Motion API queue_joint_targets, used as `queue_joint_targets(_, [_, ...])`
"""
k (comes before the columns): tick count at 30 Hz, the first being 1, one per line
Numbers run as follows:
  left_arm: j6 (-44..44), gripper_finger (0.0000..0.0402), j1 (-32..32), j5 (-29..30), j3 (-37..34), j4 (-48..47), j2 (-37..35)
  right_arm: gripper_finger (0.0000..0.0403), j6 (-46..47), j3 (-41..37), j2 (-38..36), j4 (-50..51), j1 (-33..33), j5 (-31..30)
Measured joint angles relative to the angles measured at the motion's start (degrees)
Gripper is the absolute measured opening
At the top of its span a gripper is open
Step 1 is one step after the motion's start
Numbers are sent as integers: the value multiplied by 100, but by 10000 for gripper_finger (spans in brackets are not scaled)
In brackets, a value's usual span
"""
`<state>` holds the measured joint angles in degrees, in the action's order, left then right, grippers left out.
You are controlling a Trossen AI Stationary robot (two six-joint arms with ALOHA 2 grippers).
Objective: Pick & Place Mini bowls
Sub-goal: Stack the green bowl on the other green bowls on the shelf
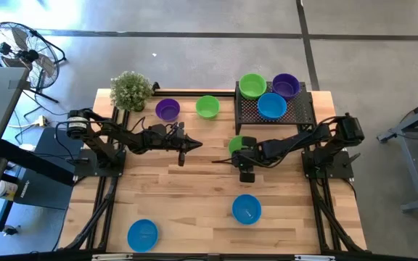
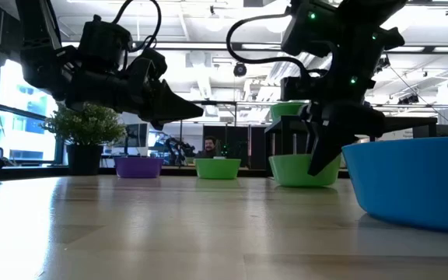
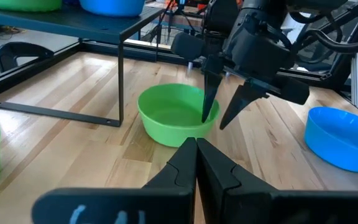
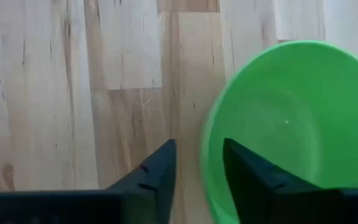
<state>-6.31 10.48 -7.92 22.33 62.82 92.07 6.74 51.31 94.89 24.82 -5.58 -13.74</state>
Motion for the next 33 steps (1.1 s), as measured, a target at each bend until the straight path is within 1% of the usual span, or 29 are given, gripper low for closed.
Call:
queue_joint_targets(6, [0, 0, 0, 0, 0, 1, 0, 19, 114, 1, 0, -18, -4, -20])
queue_joint_targets(8, [0, 0, 0, 0, 0, -1, 0, 6, 92, 0, 0, -22, -13, -26])
queue_joint_targets(11, [0, 0, 0, 0, 0, -1, 0, 15, 137, 2, -27, -15, -17, 79])
queue_joint_targets(14, [0, 0, 0, 0, 0, -1, 0, 11, 211, 2, -196, -20, -20, 309])
queue_joint_targets(17, [0, 0, 0, 0, 0, -2, 0, 3, 222, 4, -562, -24, -97, 426])
queue_joint_targets(20, [0, 0, 0, 0, 0, -1, 0, 6, 277, 4, -1059, -46, -162, 745])
queue_joint_targets(22, [0, 0, 0, 0, 0, -2, 0, 4, 388, 9, -1405, -68, -198, 840])
queue_joint_targets(27, [0, 0, 0, 0, 0, 1, -1, 5, 521, 151, -2168, 36, -247, 758])
queue_joint_targets(30, [0, 0, 0, 0, 0, 2, 0, 3, 436, 594, -2402, 245, -229, 526])
queue_joint_targets(33, [0, 0, 0, 0, 0, 3, 0, 3, 218, 1280, -2438, 835, -24, 281])
